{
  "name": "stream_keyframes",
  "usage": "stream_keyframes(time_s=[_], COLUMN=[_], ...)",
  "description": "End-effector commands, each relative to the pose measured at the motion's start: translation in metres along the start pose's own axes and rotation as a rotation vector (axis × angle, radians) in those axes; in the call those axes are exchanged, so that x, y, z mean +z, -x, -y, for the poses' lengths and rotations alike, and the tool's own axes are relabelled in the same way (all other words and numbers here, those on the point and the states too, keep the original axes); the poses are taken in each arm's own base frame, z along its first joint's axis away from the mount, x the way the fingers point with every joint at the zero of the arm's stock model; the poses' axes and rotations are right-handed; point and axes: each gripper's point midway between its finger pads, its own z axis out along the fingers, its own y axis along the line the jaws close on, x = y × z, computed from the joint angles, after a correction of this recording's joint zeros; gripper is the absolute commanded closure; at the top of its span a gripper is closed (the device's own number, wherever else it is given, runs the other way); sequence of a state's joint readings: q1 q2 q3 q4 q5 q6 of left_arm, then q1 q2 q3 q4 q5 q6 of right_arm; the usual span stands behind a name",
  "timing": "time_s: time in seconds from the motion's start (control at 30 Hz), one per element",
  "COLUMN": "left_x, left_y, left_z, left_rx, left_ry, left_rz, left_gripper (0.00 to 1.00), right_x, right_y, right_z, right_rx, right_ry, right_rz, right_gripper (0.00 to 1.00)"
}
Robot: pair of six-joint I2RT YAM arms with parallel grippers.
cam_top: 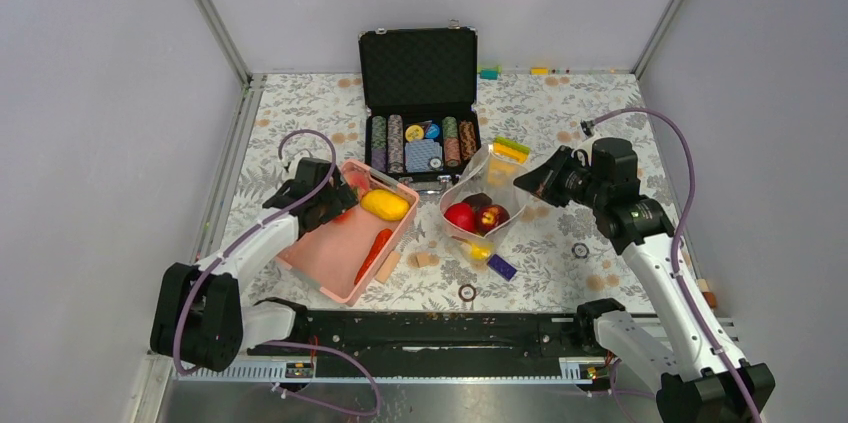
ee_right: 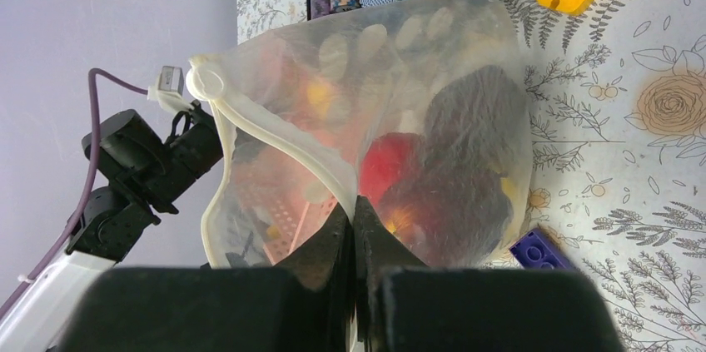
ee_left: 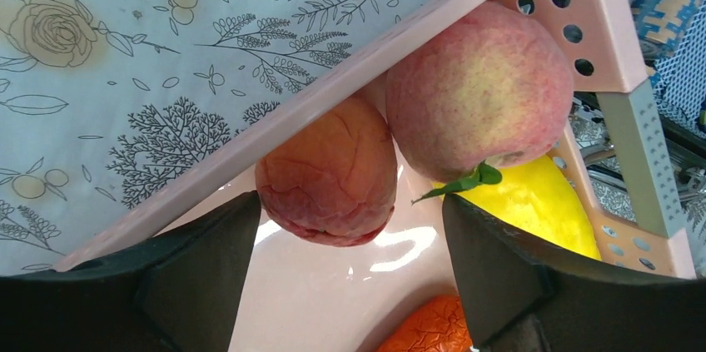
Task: Place the food in the zip-top bag and seal the zipper
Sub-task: Pick up the fake fruit from the bin.
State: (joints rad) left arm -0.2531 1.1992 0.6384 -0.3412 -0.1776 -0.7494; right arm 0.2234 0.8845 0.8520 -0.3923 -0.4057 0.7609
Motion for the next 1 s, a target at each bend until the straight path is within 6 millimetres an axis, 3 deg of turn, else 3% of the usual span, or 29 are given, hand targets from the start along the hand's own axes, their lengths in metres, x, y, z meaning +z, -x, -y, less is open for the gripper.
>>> stream_keyframes(time_s=[0.0, 0.33, 0.47, 0.6, 0.7, 0.8, 0.97], left_x=[0.01, 0.025, 0.025, 0.015, -0.003, -0.035, -0.105], left_y=[0.003, -0.006, -0.008, -0.013, -0.013, -0.003, 0.018], left_z=[0.006, 0.005, 0.006, 0.014, 0.017, 0.023, 0.061], left_rx=[-0.006, -0.001, -0.002, -0.004, 0.003, 0.017, 0.116], left_ry=[-0.028, -0.016, -0.021, -0.063, -0.081, -0.108, -0.289], left_rz=[0.018, -0.022, -0.027, -0.06, -0.043, 0.028, 0.169], left_gripper=[0.21, 0.27, 0.43, 0.65, 0.71, 0.72, 0.72], right_x=[-0.008, -0.008, -0.007, -0.008, -0.009, -0.011, -0.015], right_y=[0.011, 0.011, 0.011, 0.015, 0.021, 0.024, 0.025], right_z=[-0.018, -0.017, -0.015, -0.02, -0.029, -0.031, -0.032], right_rx=[-0.046, -0.058, -0.06, -0.073, -0.089, -0.103, -0.112], right_ry=[0.033, 0.016, 0.01, 0.016, 0.033, 0.034, 0.018], right_rz=[0.013, -0.001, -0.005, -0.002, 0.006, 0.016, 0.02], right_gripper=[1.0, 1.0, 1.0, 1.0, 1.0, 1.0, 1.0])
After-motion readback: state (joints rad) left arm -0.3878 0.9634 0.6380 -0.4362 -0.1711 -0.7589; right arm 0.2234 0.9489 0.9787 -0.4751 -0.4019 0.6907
